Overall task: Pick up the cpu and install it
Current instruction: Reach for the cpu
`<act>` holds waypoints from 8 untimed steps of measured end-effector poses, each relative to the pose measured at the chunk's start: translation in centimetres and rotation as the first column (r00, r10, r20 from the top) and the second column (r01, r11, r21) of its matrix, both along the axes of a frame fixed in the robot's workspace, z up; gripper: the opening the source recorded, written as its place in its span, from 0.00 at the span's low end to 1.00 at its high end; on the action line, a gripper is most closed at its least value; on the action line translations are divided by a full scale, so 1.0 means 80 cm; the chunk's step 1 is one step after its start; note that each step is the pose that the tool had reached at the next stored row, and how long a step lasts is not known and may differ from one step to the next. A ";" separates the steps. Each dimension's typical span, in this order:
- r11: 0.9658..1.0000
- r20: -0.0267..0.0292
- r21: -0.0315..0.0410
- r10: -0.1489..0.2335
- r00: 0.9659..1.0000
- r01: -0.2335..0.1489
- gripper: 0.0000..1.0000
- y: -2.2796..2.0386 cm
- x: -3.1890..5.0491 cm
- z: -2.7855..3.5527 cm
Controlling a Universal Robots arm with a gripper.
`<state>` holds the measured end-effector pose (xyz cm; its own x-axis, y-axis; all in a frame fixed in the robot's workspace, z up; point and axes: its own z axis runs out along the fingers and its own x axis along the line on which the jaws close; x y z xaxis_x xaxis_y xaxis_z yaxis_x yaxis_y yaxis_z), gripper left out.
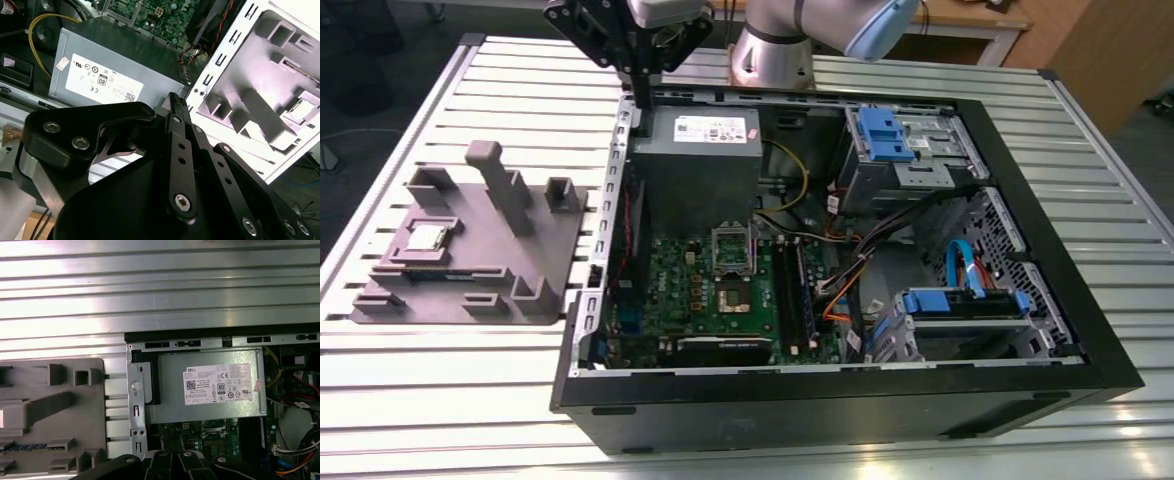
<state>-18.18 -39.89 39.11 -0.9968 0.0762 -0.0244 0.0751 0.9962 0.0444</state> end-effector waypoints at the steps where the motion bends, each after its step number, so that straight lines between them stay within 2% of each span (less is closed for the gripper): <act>1: 1.000 0.000 0.000 0.000 1.000 0.000 0.10 0.0000 0.000 0.0000; 8: 1.000 0.000 0.000 0.000 1.000 0.000 0.10 0.0000 -0.004 0.0000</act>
<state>-18.53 -39.89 39.11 -0.9968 0.0762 -0.0244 0.0751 0.9962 0.0444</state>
